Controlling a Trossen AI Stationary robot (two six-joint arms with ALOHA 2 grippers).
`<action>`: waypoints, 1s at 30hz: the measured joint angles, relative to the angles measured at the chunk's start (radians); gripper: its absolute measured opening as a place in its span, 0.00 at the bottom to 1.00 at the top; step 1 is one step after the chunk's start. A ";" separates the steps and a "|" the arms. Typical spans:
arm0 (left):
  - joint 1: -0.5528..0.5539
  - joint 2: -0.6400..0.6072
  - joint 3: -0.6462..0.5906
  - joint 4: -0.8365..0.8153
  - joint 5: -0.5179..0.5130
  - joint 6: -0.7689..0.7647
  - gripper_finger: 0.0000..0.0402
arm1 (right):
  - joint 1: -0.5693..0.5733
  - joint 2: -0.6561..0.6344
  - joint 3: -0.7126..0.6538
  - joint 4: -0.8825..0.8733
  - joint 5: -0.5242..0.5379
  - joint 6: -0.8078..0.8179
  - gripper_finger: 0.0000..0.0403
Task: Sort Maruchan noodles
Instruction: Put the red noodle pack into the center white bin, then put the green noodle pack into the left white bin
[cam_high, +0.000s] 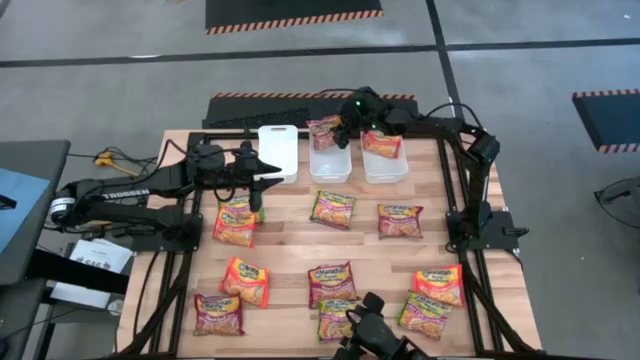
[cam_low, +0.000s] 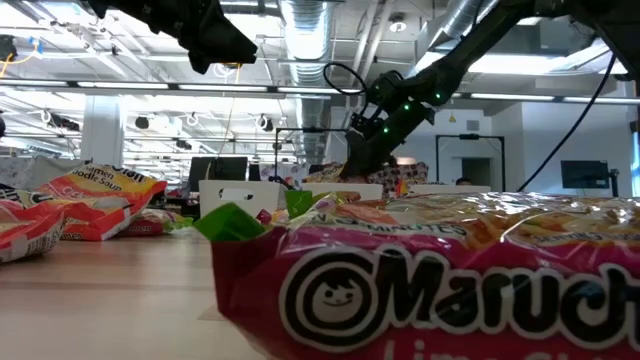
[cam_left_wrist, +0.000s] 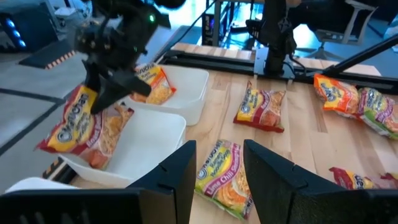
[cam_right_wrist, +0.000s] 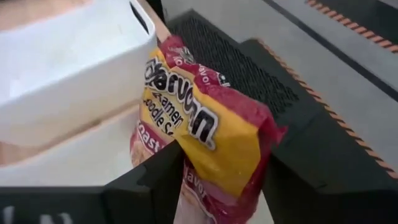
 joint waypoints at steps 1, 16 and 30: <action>0.000 0.000 0.000 -0.008 0.000 0.000 0.30 | 0.001 0.000 0.012 -0.028 0.004 -0.007 0.55; 0.000 0.000 0.000 -0.023 0.001 0.004 0.30 | 0.013 0.000 0.032 -0.129 0.007 0.014 0.55; 0.000 0.000 0.000 -0.066 0.000 0.015 0.30 | 0.014 -0.025 0.105 -0.286 0.022 0.018 0.55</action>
